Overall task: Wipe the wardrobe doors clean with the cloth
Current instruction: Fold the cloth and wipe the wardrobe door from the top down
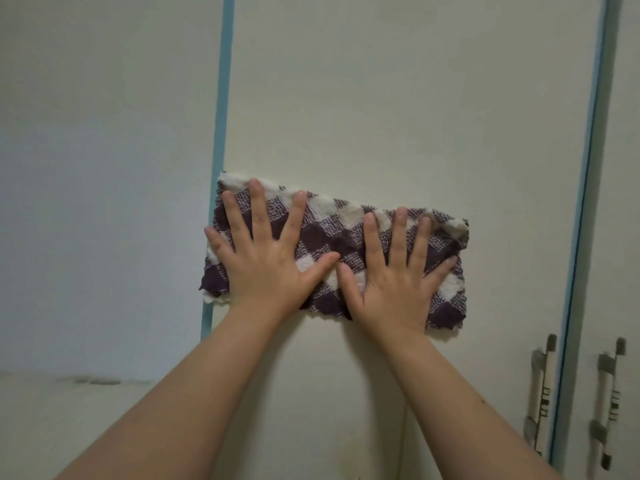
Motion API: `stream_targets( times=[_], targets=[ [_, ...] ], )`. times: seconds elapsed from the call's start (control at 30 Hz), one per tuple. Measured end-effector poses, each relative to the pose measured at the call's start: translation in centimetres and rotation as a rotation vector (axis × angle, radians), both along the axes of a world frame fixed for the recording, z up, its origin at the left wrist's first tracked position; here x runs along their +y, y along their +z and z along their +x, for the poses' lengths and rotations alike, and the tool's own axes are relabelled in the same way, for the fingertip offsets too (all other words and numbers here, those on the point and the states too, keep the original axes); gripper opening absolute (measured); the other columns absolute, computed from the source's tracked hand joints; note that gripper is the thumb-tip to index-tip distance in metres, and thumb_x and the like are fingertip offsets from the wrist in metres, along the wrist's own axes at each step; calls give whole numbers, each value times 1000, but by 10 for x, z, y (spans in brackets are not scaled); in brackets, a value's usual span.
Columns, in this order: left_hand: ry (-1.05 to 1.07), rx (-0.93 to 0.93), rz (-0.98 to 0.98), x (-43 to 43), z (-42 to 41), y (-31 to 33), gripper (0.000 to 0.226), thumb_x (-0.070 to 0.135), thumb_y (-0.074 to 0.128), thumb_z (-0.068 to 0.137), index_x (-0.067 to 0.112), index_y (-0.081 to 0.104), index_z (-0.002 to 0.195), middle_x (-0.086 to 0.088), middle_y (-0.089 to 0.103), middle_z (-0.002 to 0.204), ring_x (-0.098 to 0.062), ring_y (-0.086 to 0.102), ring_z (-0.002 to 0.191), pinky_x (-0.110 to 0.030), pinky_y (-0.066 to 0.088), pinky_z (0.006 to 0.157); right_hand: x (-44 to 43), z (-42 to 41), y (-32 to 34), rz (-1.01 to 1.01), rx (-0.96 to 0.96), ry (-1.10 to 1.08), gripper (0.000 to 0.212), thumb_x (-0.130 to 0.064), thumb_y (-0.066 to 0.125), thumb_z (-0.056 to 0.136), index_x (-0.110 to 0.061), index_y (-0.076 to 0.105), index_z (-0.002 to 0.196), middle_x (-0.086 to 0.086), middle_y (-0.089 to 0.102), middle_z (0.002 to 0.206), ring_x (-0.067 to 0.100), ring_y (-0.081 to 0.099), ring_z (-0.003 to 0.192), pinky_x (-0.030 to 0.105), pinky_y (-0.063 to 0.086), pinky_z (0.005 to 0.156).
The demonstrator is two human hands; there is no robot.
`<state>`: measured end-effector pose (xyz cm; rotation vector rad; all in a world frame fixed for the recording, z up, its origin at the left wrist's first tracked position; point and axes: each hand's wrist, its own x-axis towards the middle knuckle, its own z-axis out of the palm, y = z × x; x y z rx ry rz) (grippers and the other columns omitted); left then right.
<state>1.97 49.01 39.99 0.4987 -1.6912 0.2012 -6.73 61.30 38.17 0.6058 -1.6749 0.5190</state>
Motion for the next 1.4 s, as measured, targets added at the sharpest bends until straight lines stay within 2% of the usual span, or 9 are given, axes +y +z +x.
stream_targets(
  times=[0.17, 0.27, 0.43, 0.67, 0.93, 1.07, 1.2, 1.33, 1.4],
  targets=[
    [52, -36, -38, 4, -1, -39, 87, 82, 26, 72, 33, 16, 144, -20, 6, 150, -47, 3, 135, -69, -2, 99, 5, -6, -43, 21, -27, -19, 71, -63, 27, 88, -30, 6, 147, -1, -18, 155, 31, -2, 142, 69, -4, 103],
    [48, -79, -59, 5, -2, -64, 85, 81, 23, 74, 34, 16, 144, -19, 7, 151, -46, 4, 136, -70, 0, 100, 8, -5, -72, 28, -45, -11, 71, -61, 28, 89, -31, 2, 148, -2, -20, 155, 29, -9, 142, 71, -2, 101],
    [27, -146, -17, 14, -2, -118, 86, 82, 21, 74, 35, 8, 145, -12, -22, 152, -44, -3, 138, -67, -7, 103, 19, -3, -126, 105, -83, -10, 70, -59, 26, 90, -31, -3, 147, -1, -20, 155, 30, -10, 142, 74, 0, 100],
    [11, -222, 56, 22, 0, -171, 87, 81, 23, 74, 34, 6, 145, -13, -17, 153, -43, -7, 138, -68, -2, 104, 33, 2, -175, 197, -160, 7, 66, -58, 22, 92, -30, 0, 148, 1, -15, 156, 31, -8, 142, 73, 5, 100],
    [-55, -248, 309, 50, -1, -143, 82, 80, 4, 74, 38, -12, 142, -14, -23, 151, -43, -25, 133, -72, -7, 97, 30, 14, -139, 79, -364, 91, 64, -62, 7, 89, -36, -17, 143, -4, -25, 153, 23, -21, 140, 71, -8, 99],
    [-73, -215, 334, 65, -17, -99, 85, 82, -1, 68, 39, -24, 137, -14, -37, 140, -42, -41, 123, -70, -16, 94, 44, -3, -89, 42, -335, 50, 66, -59, 18, 88, -32, -2, 145, 4, -11, 153, 27, -13, 140, 73, -6, 99],
    [-85, -130, 298, 84, -38, -77, 83, 79, 11, 74, 35, -9, 141, -18, -19, 144, -46, -20, 130, -74, -5, 95, 63, -29, -70, 90, -247, -54, 65, -66, 5, 86, -42, -24, 139, -10, -43, 143, 26, -20, 139, 68, -13, 101],
    [-45, -125, 203, 93, -50, -90, 79, 75, 10, 79, 30, 1, 144, -19, -3, 147, -47, -4, 132, -75, 4, 95, 74, -39, -86, 40, -234, -20, 65, -64, 9, 88, -40, -19, 142, -11, -37, 147, 25, -19, 140, 69, -10, 102],
    [-42, -136, 158, 97, -57, -106, 77, 74, 9, 81, 31, 0, 145, -18, -10, 150, -47, -1, 133, -74, 4, 95, 80, -45, -103, 18, -224, -2, 65, -62, 12, 89, -38, -14, 144, -9, -32, 149, 24, -19, 140, 70, -8, 102]
  ],
)
